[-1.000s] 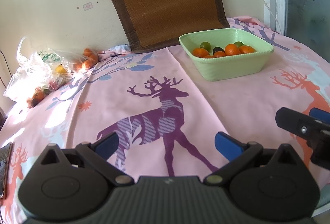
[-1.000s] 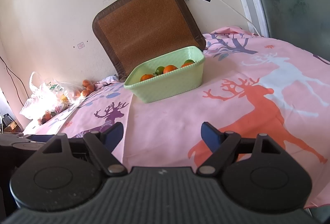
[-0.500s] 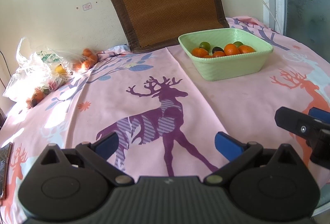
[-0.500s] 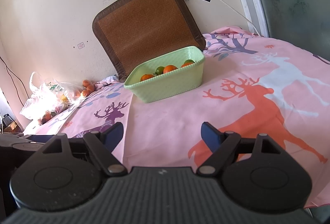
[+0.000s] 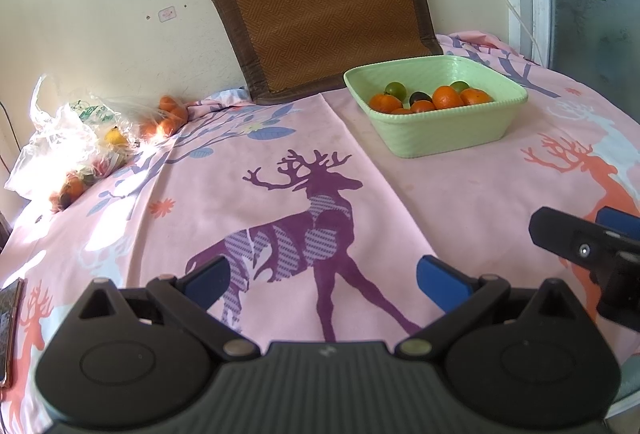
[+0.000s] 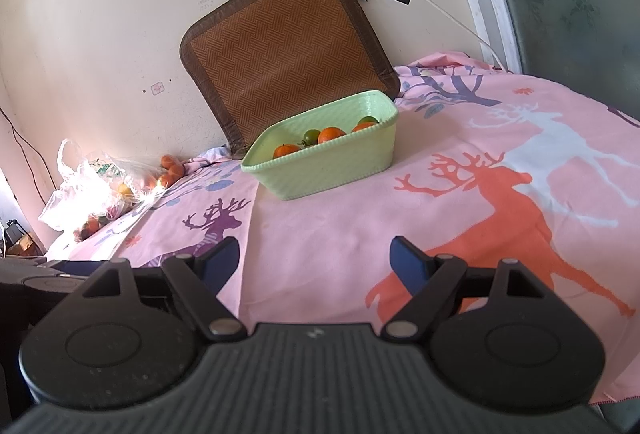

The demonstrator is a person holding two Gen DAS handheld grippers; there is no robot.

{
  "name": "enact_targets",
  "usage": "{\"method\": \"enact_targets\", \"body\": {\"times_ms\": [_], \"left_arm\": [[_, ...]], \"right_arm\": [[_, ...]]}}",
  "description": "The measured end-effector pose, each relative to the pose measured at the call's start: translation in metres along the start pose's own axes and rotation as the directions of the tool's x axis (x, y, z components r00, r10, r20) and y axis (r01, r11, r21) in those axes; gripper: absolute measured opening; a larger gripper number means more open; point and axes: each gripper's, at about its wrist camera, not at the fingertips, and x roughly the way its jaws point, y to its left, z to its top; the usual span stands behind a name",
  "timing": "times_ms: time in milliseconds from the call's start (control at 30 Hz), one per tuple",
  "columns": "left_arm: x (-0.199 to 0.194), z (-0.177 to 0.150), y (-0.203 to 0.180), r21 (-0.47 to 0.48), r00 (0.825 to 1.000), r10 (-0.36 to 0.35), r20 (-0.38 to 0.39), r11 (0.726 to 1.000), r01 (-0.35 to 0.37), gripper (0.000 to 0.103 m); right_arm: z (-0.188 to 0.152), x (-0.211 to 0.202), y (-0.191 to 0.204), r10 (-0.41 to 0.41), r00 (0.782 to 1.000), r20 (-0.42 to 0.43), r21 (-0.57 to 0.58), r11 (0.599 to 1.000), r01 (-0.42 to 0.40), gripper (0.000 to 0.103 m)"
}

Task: Organize fruits

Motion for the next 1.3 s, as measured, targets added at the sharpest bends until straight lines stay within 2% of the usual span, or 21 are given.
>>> {"method": "enact_targets", "body": {"times_ms": [967, 1300], "left_arm": [[0.0003, 0.0014, -0.0017, 0.001, 1.0, 0.001, -0.005, 1.0, -0.001, 0.103], [-0.0016, 0.0009, 0.0002, 0.0, 1.0, -0.024, 0.011, 1.0, 0.024, 0.103]], "right_arm": [[-0.0004, 0.0004, 0.0002, -0.001, 1.0, 0.0, 0.001, 1.0, 0.001, 0.084], [0.0, 0.0001, 0.0001, 0.0, 1.0, -0.001, 0.001, 1.0, 0.0, 0.084]]}}
